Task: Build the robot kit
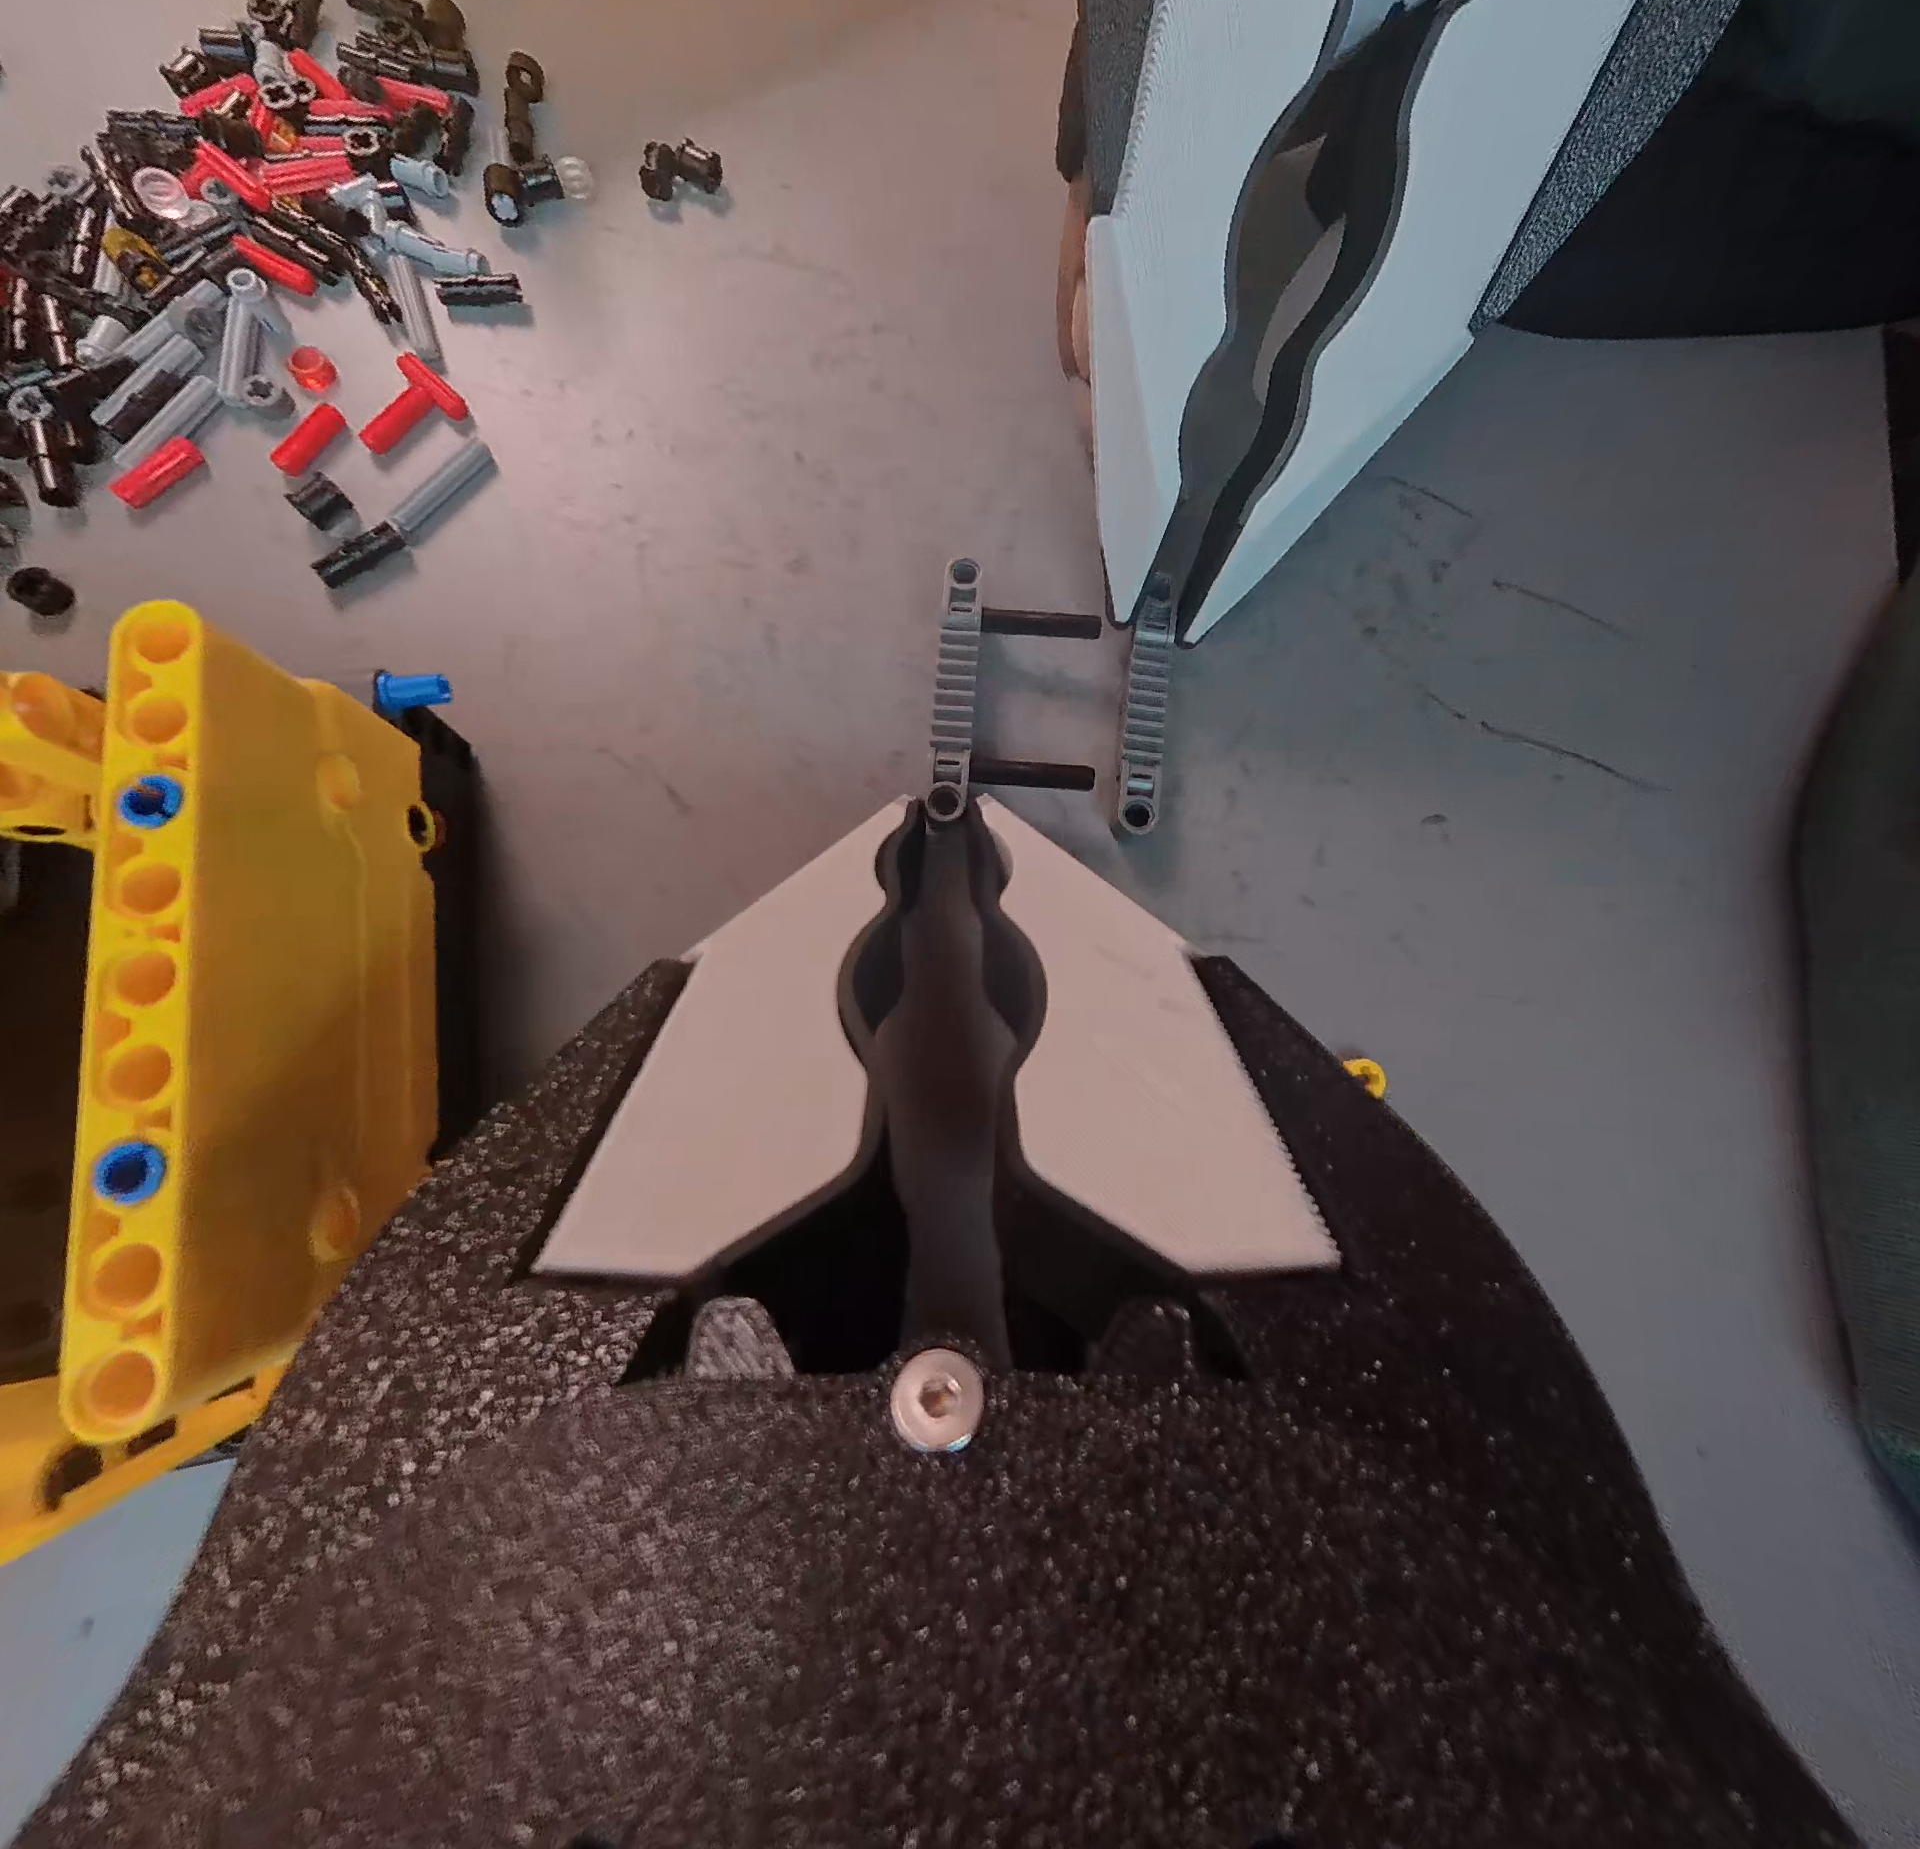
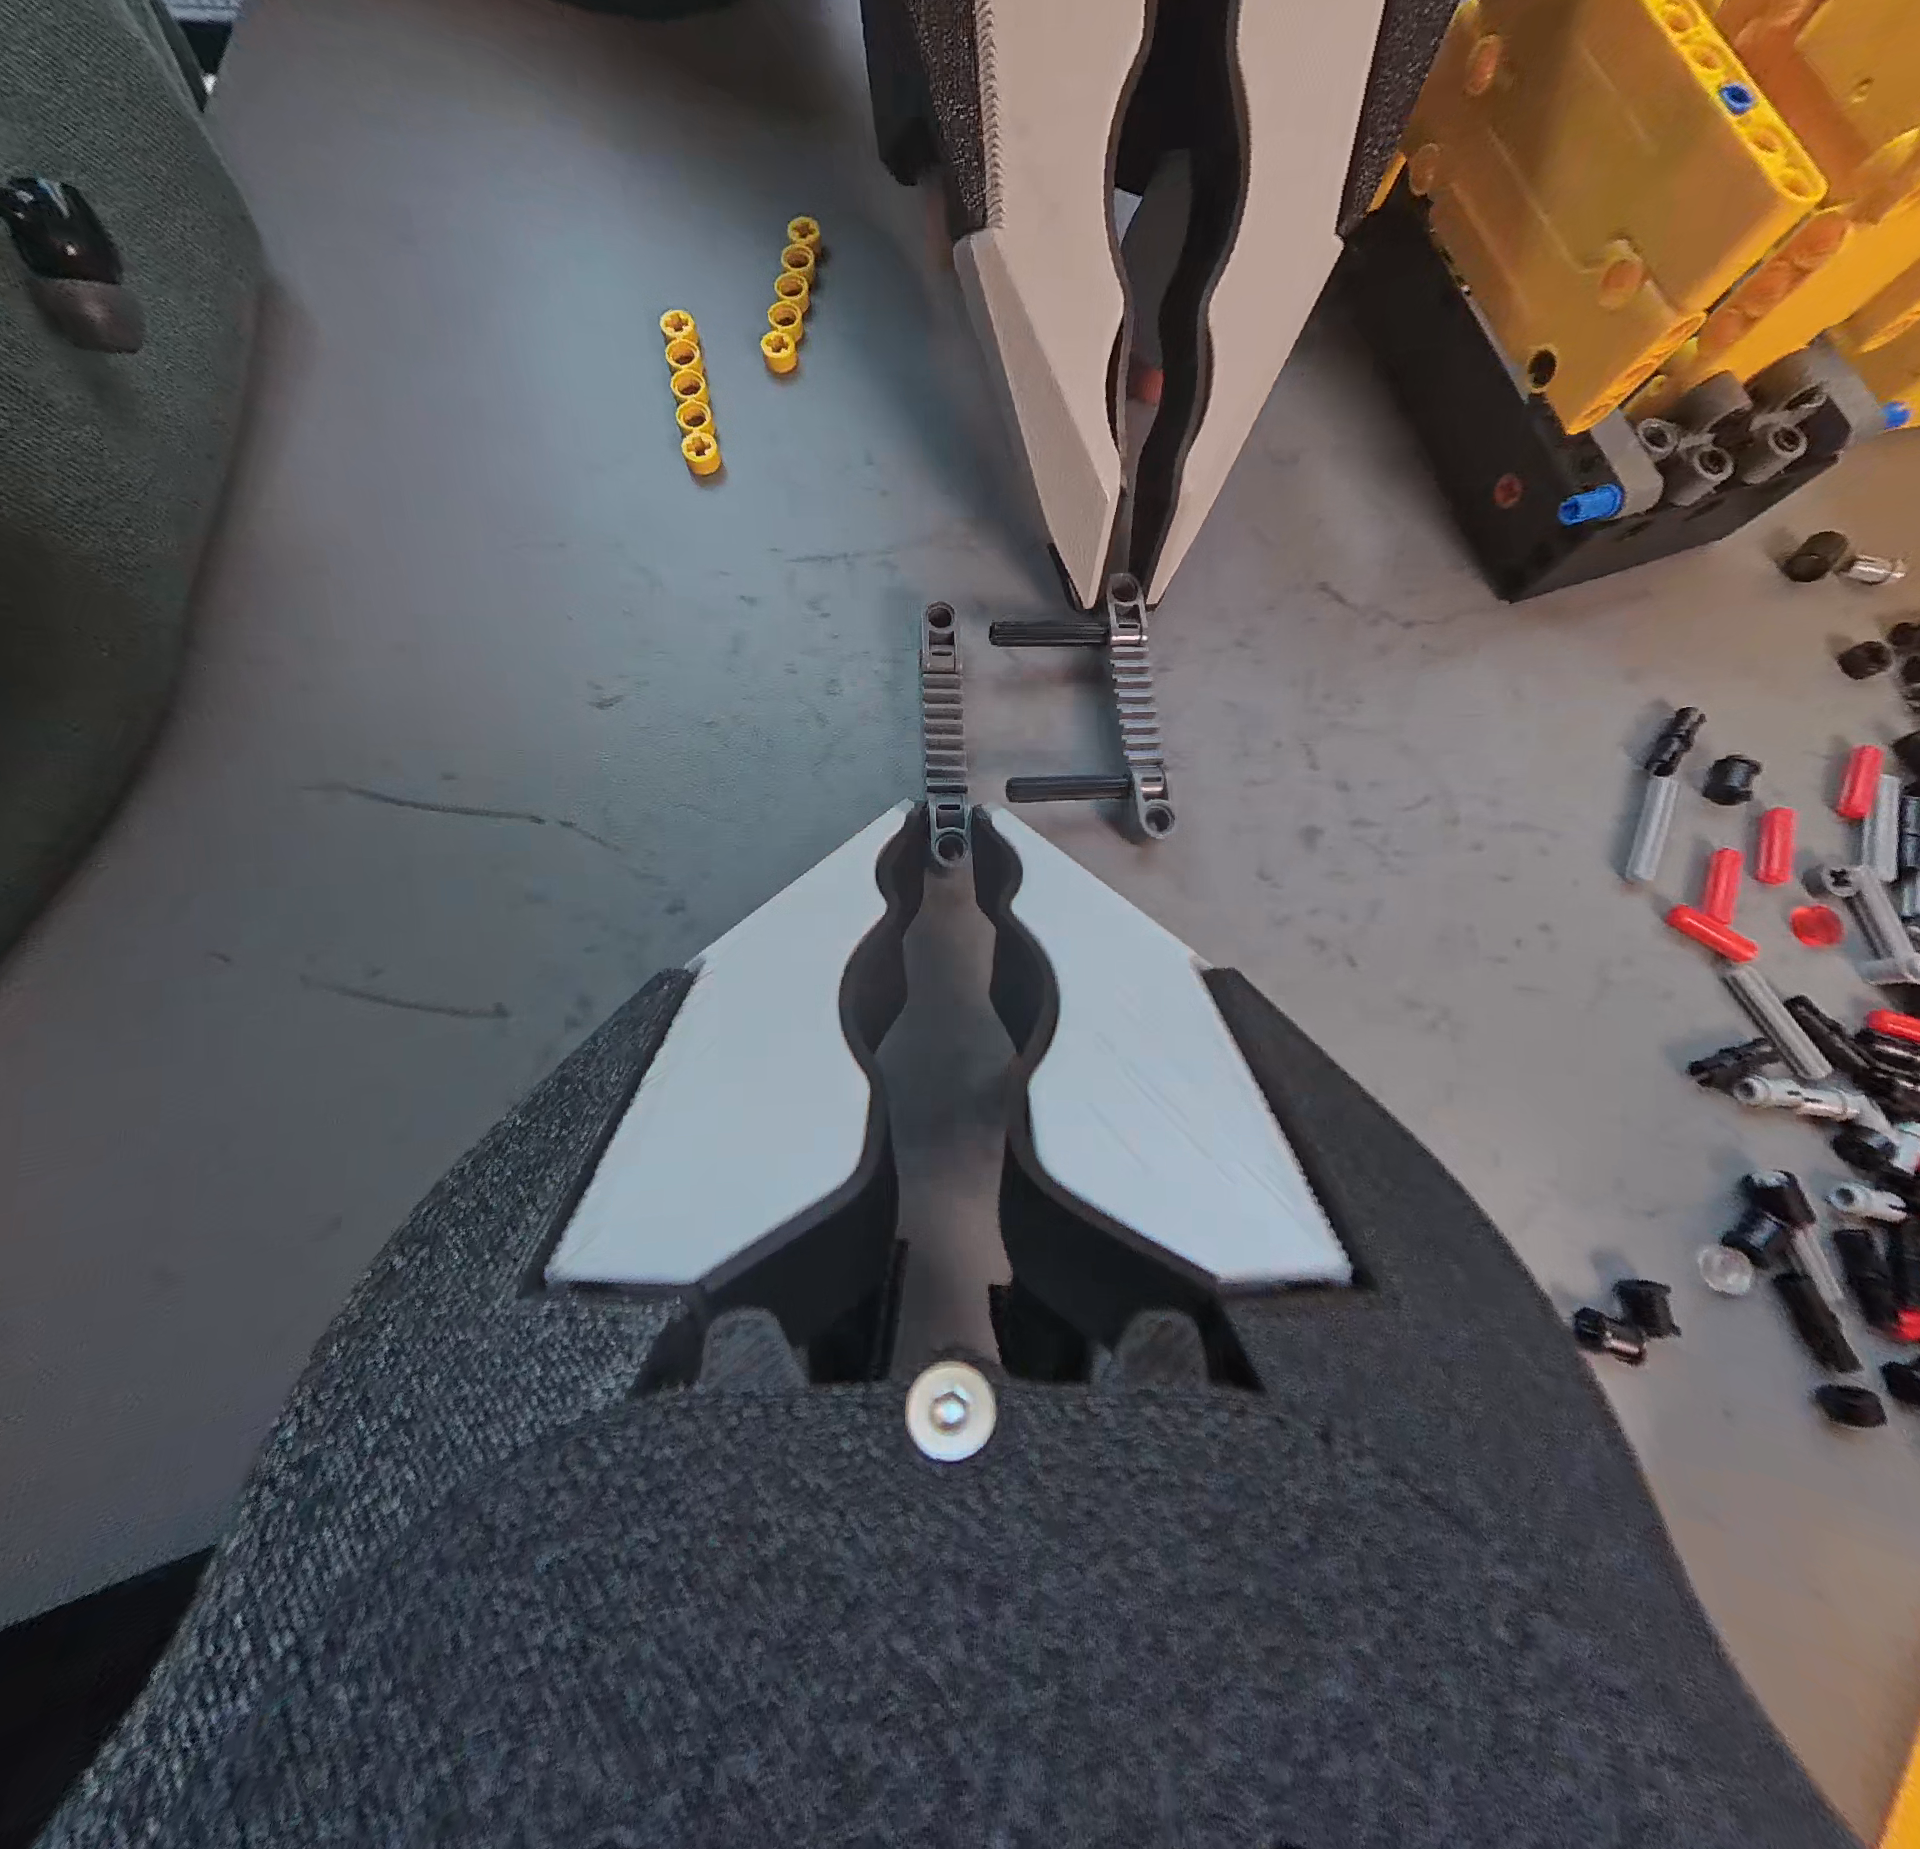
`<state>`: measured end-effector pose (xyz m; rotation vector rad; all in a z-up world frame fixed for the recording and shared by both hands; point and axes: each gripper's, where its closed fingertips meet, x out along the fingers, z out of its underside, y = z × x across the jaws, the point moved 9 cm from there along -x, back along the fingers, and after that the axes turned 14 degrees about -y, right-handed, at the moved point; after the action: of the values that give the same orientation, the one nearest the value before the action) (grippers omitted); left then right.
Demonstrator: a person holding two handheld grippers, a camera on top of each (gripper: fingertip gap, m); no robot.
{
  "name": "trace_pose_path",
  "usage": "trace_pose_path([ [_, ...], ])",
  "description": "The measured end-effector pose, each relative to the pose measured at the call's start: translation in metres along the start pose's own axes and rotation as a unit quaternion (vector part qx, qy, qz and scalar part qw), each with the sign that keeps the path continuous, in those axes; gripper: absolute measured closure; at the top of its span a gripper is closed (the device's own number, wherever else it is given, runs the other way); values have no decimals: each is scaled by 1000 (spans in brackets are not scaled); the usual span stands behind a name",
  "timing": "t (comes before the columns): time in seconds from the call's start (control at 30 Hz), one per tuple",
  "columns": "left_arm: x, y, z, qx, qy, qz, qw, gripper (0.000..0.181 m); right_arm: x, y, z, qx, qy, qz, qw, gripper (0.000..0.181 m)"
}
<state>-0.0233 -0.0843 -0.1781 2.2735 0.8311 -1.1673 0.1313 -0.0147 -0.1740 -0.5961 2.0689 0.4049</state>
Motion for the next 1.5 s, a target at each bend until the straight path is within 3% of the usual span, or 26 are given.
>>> trace_pose_path([
  [0.63,2,6,1,36,-7,-39,999,173,-3,-2,0,-15,-6,26,1000,167],
  [1.5,2,8,1,46,-7,-48,998,175,2,-3,-2,-11,-18,37,999,173],
])
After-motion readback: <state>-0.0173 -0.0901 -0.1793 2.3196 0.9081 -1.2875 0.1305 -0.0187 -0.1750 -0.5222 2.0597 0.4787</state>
